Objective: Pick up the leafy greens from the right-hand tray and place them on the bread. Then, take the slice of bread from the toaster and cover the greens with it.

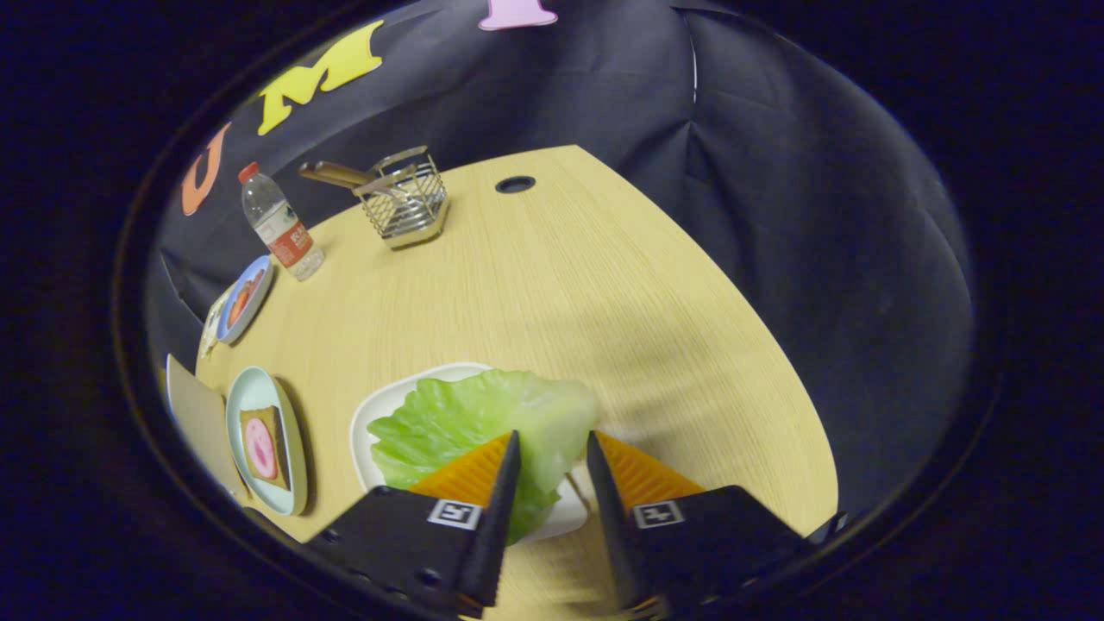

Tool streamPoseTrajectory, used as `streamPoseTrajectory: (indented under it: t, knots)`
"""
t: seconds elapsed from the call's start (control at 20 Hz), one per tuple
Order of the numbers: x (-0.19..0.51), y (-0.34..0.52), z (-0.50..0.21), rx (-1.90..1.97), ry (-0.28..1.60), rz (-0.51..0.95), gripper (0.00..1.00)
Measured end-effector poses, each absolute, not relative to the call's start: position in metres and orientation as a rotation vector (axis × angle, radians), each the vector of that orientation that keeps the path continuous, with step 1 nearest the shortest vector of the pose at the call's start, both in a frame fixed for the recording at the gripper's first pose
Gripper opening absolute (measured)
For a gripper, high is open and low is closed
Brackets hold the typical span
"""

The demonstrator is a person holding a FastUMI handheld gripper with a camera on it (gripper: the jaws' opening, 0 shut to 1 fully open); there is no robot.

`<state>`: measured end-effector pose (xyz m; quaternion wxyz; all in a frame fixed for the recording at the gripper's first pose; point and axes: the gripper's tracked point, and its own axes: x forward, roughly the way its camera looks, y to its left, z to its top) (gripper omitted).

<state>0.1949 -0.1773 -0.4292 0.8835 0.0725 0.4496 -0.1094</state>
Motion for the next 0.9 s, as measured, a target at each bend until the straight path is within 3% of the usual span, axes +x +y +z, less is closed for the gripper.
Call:
streamPoseTrajectory:
  t: [0.1, 0.15, 0.2, 0.5, 0.9]
  knots:
    - [0.196, -0.178, -0.427, 0.124, 0.918, -0.217, 0.18]
    - [0.195, -0.178, -0.424, 0.111, 0.915, -0.208, 0.17]
    - [0.195, -0.178, -0.424, 0.103, 0.913, -0.198, 0.04]
    - [0.191, -0.166, -0.388, 0.048, 0.826, -0.166, 0.00]
    - [0.166, -0.074, -0.300, -0.013, 0.731, -0.036, 0.00]
